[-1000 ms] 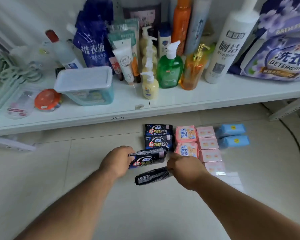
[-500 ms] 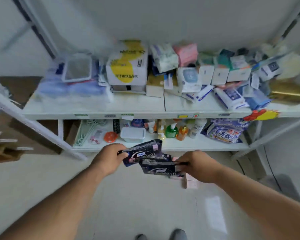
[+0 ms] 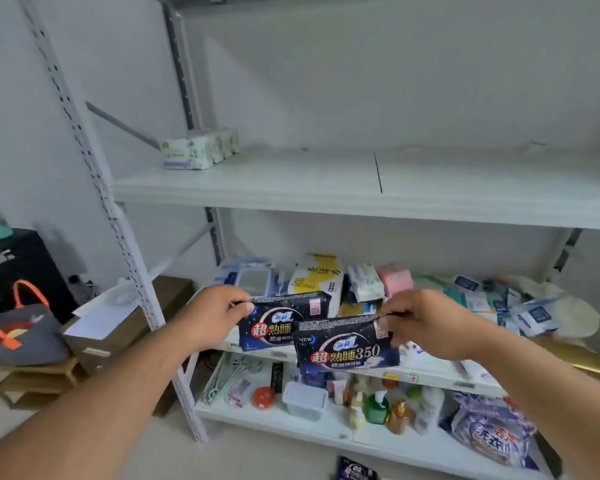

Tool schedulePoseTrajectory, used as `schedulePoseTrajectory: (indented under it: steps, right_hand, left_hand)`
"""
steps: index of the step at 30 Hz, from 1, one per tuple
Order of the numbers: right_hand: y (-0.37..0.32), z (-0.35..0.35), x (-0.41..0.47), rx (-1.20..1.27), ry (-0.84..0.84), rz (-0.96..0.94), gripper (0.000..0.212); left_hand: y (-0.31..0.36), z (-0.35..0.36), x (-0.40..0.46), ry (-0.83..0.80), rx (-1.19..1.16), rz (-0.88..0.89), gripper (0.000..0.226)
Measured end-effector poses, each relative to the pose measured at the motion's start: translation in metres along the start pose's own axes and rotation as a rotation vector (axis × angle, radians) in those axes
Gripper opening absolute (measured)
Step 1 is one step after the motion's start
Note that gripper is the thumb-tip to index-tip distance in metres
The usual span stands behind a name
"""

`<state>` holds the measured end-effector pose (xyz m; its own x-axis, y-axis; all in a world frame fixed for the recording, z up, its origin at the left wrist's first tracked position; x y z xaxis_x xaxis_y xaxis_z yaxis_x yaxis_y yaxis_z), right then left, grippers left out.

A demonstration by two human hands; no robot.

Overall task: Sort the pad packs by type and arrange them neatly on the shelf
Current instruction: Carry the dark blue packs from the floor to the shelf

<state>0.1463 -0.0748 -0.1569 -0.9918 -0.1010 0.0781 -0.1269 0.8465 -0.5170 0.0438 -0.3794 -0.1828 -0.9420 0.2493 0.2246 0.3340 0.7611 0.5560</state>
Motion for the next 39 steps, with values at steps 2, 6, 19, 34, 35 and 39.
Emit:
schedulePoseTrajectory:
  steps: [2,6,19,34,35,39]
  right_hand:
    - [-0.021,-0.026,0.007,0.009,0.046,-0.042,0.019]
    - [-0.059,-0.064,0.024,0.011,0.127,-0.113,0.024]
    - [-0.175,-0.112,0.126,-0.016,0.313,-0.151,0.021]
    - [-0.211,-0.138,0.293,-0.032,0.507,0.003,0.024]
    - [-0.209,-0.14,0.304,-0.033,0.515,0.005,0.023]
    - [-0.199,-0.148,0.351,-0.046,0.537,-0.003,0.021]
  left_hand:
    - [0.017,-0.032,0.001,0.054,0.035,0.01,0.016]
    - [0.043,-0.091,0.01,0.142,0.082,0.047,0.02]
    - [0.022,-0.244,0.112,0.363,-0.023,0.151,0.011]
    - [-0.017,-0.317,0.317,0.366,-0.012,0.285,0.008]
    - [-0.019,-0.315,0.331,0.369,0.005,0.289,0.009]
    - [-0.02,-0.302,0.385,0.376,0.04,0.309,0.008]
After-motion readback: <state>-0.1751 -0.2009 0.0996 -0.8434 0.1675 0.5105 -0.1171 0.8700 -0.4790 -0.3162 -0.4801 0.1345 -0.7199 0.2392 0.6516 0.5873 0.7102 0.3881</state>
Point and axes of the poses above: each hand's wrist, its own x-axis towards the middle knuckle, its own z-axis out of the palm, y = z × x, the point moved 7 cm from there along x, towards the middle knuckle, and after that the axes turned 7 degrees about y, right-handed, at the moved point
